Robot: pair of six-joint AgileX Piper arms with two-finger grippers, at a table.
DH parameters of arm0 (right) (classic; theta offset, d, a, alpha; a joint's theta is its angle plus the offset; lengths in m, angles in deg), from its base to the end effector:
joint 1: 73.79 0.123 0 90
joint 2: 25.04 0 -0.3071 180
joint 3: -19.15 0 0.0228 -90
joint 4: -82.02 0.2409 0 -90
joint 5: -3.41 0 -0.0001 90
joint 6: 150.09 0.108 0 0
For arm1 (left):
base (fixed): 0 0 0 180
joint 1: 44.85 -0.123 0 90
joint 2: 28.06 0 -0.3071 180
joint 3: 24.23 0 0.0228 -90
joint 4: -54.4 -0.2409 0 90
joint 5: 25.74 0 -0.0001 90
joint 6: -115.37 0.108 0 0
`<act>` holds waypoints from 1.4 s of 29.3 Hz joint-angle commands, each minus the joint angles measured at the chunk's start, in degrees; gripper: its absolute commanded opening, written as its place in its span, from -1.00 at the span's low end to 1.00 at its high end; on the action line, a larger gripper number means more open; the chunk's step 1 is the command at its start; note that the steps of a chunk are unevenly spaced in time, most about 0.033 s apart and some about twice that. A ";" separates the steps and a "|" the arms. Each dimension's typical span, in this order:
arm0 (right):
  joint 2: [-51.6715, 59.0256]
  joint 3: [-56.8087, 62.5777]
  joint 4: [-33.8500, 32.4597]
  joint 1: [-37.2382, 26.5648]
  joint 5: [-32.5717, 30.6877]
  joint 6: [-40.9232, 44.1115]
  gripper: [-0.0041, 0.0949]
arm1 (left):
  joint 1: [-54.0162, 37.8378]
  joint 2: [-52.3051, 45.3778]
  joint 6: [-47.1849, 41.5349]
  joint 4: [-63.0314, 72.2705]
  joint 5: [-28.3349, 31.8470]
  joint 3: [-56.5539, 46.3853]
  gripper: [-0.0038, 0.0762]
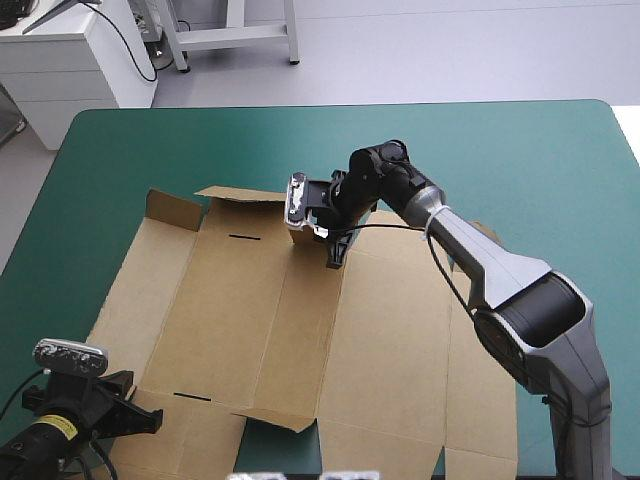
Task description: Fold the box
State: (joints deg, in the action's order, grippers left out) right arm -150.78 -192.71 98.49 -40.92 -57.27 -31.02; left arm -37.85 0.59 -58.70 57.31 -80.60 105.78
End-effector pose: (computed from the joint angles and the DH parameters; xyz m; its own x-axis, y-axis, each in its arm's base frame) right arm 0.3784 0.2763 0.2850 0.0362 -0.8942 -0.4462 -0.9728 0.0706 -0.2205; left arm 0.0396 -0.0094 0.2657 -0.6697 0.1569 -0.7259 0.2019 0.9791 0.0254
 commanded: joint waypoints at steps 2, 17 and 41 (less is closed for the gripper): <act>3.47 -1.98 -0.53 -0.01 1.83 -0.94 -0.95 | -0.16 0.51 -0.46 0.62 2.97 1.75 -0.92; 3.58 -1.98 -7.87 0.81 4.70 3.10 -0.17 | -0.16 0.51 -0.60 0.51 2.97 1.75 -0.92; 20.70 -1.53 -28.00 -2.92 -10.68 32.07 -0.96 | -0.16 0.51 -0.60 0.51 5.16 1.75 -0.92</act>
State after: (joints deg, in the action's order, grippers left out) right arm -134.55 -192.84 72.93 -41.90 -67.27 -2.93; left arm -37.85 0.59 -58.88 57.31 -79.93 105.78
